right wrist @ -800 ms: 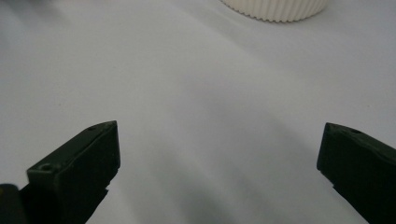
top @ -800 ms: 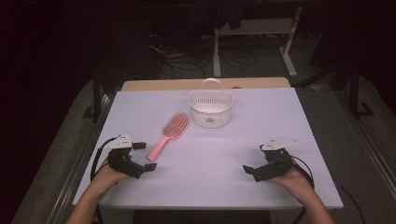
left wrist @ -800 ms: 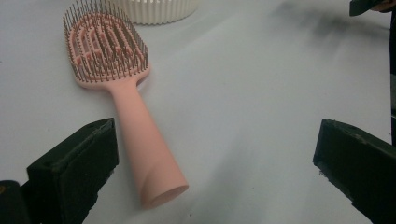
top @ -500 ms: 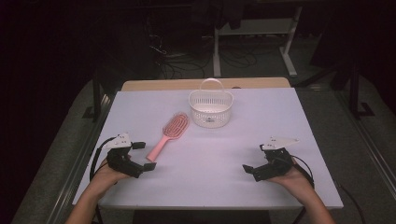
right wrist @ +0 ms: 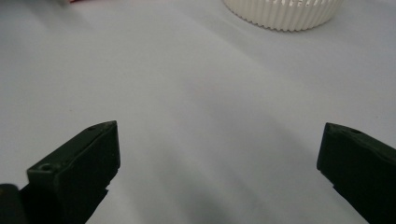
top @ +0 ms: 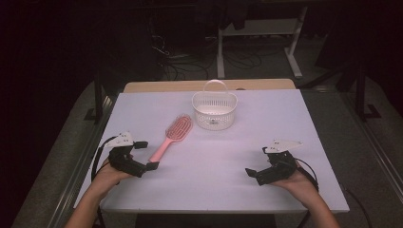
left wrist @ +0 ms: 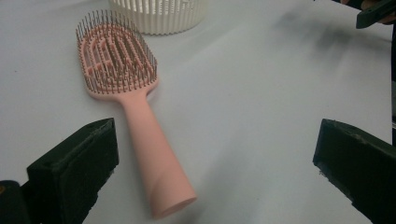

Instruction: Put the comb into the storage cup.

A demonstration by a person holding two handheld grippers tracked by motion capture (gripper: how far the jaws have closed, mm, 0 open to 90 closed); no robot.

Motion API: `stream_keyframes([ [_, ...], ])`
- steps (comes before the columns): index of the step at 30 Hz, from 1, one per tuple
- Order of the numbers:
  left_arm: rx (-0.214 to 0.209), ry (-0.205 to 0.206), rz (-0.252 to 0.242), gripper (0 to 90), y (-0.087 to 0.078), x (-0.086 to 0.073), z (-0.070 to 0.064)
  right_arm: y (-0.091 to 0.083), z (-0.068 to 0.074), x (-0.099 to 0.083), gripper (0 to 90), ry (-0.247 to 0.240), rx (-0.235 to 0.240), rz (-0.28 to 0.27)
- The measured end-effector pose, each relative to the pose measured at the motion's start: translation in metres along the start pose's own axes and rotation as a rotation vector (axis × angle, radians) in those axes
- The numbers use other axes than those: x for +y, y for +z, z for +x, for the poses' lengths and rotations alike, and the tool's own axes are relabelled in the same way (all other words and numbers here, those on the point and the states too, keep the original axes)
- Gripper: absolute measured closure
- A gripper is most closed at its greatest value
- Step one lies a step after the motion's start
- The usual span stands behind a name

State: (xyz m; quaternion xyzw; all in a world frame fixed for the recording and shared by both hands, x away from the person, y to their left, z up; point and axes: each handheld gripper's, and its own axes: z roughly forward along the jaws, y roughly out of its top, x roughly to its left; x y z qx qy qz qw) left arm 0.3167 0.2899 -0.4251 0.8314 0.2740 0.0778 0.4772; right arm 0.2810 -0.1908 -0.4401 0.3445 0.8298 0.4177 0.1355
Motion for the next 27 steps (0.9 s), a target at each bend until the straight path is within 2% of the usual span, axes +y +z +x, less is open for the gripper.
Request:
stream_keyframes([
  [16, 0.003, 0.001, -0.026, 0.0, 0.0, 0.014, 0.004, 0.0, 0.001, 0.001, 0.0, -0.003, 0.004, -0.003],
  [27, 0.009, -0.019, -0.042, 0.0, 0.0, 0.02, 0.009, 0.001, 0.0, 0.002, 0.0, -0.004, 0.012, -0.007],
])
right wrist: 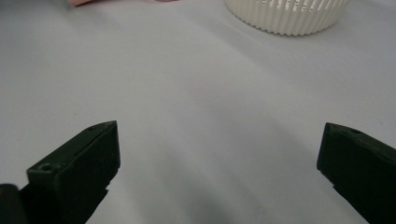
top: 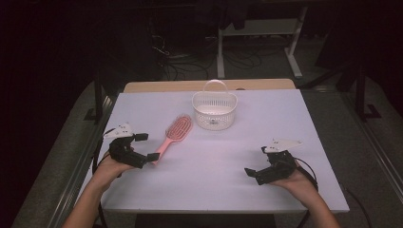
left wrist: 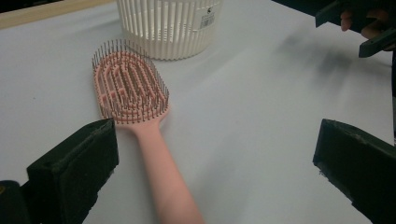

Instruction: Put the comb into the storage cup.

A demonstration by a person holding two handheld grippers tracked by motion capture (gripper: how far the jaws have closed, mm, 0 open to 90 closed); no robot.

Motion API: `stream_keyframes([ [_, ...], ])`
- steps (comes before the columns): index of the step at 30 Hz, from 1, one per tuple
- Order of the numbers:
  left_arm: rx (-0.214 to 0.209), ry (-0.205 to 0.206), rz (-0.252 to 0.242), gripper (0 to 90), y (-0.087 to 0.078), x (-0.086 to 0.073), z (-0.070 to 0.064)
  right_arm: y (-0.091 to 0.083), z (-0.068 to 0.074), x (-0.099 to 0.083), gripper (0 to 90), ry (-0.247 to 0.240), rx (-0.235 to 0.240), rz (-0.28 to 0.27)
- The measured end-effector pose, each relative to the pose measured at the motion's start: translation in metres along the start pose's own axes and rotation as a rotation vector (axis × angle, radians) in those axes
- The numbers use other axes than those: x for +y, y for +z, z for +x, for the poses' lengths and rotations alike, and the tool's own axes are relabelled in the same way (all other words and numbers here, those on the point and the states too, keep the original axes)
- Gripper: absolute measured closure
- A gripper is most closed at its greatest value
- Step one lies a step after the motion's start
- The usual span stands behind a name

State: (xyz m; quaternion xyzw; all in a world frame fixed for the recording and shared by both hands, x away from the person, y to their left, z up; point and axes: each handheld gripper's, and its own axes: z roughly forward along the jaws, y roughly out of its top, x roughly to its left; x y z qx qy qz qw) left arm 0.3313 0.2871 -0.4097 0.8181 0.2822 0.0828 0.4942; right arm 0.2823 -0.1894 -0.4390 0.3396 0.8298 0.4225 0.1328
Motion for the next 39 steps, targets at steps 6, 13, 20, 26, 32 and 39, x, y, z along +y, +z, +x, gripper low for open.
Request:
stream_keyframes([
  [6, 0.006, 0.001, -0.006, 0.0, 0.001, 0.007, 0.001, 0.0, -0.001, 0.0, 0.0, 0.0, 0.002, -0.002],
  [13, 0.008, 0.009, -0.01, 0.0, 0.004, 0.016, 0.003, -0.002, -0.001, 0.0, 0.0, 0.013, 0.001, -0.01],
  [20, 0.012, 0.007, -0.027, 0.0, 0.008, 0.025, 0.007, -0.002, -0.001, 0.0, 0.0, 0.015, 0.002, -0.012],
  [26, 0.017, 0.011, -0.028, 0.0, 0.012, 0.032, 0.011, -0.002, -0.002, 0.0, 0.0, 0.017, 0.002, -0.012],
  [32, 0.022, 0.008, -0.038, 0.0, 0.017, 0.04, 0.015, -0.002, -0.002, 0.0, 0.0, 0.015, 0.001, -0.01],
  [39, 0.029, 0.009, -0.044, 0.0, 0.022, 0.046, 0.018, -0.002, -0.002, 0.0, 0.0, 0.016, 0.001, -0.01],
])
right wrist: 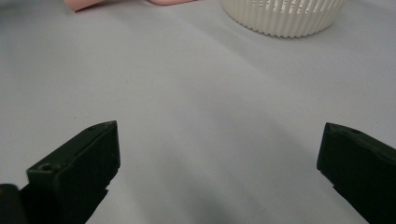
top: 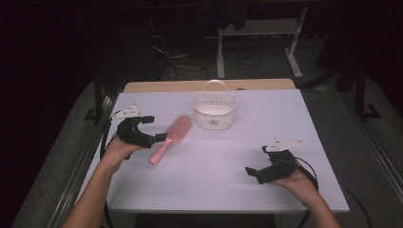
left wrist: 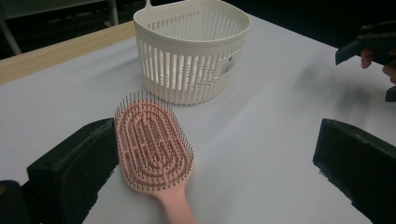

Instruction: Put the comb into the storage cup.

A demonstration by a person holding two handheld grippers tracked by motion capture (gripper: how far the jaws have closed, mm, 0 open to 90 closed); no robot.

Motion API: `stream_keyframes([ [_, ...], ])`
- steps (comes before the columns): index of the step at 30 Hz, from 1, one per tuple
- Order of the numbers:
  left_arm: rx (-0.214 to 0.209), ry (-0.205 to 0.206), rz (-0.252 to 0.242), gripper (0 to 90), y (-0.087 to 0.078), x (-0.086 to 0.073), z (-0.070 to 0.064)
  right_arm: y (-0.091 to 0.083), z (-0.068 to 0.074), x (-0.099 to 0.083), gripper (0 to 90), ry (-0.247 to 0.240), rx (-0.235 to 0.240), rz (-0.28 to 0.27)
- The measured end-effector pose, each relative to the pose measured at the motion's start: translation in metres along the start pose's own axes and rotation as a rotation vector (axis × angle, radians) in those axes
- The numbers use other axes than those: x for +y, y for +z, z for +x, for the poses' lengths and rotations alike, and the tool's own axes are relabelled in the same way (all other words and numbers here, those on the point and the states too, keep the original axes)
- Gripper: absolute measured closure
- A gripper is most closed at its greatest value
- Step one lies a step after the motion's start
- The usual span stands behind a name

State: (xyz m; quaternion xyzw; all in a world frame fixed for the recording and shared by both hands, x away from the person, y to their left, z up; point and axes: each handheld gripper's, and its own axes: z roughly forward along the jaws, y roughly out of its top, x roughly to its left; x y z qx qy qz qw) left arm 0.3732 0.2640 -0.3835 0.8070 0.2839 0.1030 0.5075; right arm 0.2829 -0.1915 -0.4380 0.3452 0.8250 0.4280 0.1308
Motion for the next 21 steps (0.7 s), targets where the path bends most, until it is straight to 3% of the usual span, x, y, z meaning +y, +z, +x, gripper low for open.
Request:
stream_keyframes([
  [21, 0.002, 0.013, -0.031, 0.0, 0.016, 0.017, 0.006, 0.0, -0.001, 0.0, 0.0, 0.003, 0.0, 0.0],
])
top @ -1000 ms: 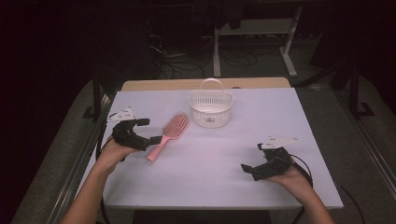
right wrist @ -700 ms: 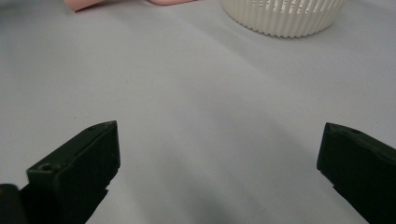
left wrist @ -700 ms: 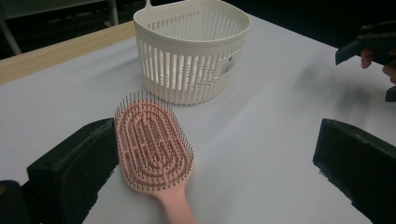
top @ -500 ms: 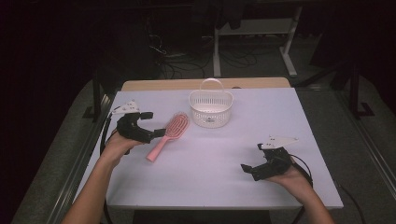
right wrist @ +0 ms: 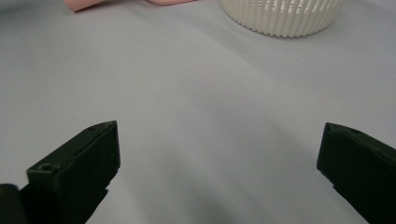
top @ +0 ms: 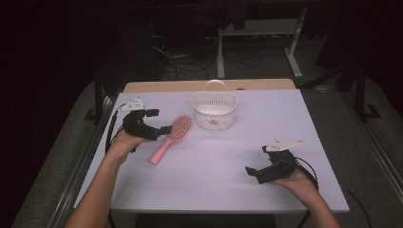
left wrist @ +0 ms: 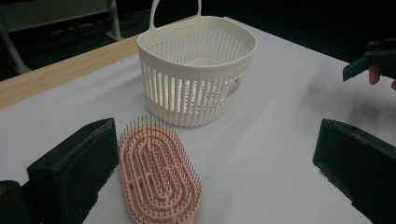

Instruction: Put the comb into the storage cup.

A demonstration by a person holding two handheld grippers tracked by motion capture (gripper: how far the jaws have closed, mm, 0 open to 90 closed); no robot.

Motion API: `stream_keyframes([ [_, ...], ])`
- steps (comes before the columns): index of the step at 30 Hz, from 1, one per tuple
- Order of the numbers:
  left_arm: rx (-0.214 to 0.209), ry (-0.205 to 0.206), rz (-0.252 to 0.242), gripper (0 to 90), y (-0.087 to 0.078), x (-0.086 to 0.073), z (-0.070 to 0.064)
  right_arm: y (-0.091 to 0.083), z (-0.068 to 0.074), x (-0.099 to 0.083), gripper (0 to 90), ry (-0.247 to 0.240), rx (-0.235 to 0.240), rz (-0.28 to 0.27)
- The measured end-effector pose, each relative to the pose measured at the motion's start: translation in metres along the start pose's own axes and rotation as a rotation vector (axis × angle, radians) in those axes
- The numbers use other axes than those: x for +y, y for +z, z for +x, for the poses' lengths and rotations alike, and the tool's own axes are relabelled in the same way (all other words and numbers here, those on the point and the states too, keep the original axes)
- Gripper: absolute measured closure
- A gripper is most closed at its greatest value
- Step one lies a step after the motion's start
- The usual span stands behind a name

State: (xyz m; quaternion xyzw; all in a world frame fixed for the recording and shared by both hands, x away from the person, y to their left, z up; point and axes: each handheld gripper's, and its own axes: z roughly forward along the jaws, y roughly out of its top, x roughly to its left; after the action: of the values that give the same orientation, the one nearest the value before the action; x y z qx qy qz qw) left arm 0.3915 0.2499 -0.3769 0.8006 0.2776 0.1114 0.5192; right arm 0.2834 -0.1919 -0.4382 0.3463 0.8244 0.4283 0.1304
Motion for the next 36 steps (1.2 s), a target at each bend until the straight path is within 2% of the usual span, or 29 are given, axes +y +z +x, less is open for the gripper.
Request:
stream_keyframes([
  [10, 0.012, 0.007, -0.005, 0.0, 0.012, 0.009, 0.001, 0.0, 0.0, 0.0, 0.0, 0.001, 0.0, -0.001],
  [13, 0.029, 0.009, -0.01, 0.0, 0.014, 0.01, 0.002, 0.0, 0.0, 0.0, 0.0, 0.001, 0.0, -0.002],
  [17, 0.059, -0.015, -0.015, 0.0, 0.017, 0.01, 0.005, 0.0, 0.0, 0.0, 0.0, 0.0, 0.0, -0.003],
  [22, 0.119, -0.033, 0.017, 0.0, 0.018, 0.008, 0.007, -0.001, 0.0, 0.0, 0.0, 0.001, 0.001, -0.004],
  [24, 0.13, -0.041, 0.02, 0.0, 0.017, 0.008, 0.008, 0.0, 0.0, 0.0, 0.0, 0.001, 0.001, -0.003],
  [29, 0.134, -0.042, 0.027, 0.0, 0.016, 0.009, 0.008, 0.0, 0.0, 0.0, 0.0, -0.001, 0.002, -0.001],
  [36, 0.151, -0.051, 0.086, 0.0, 0.018, 0.008, 0.009, 0.001, 0.001, 0.0, 0.0, -0.002, 0.003, 0.0],
])
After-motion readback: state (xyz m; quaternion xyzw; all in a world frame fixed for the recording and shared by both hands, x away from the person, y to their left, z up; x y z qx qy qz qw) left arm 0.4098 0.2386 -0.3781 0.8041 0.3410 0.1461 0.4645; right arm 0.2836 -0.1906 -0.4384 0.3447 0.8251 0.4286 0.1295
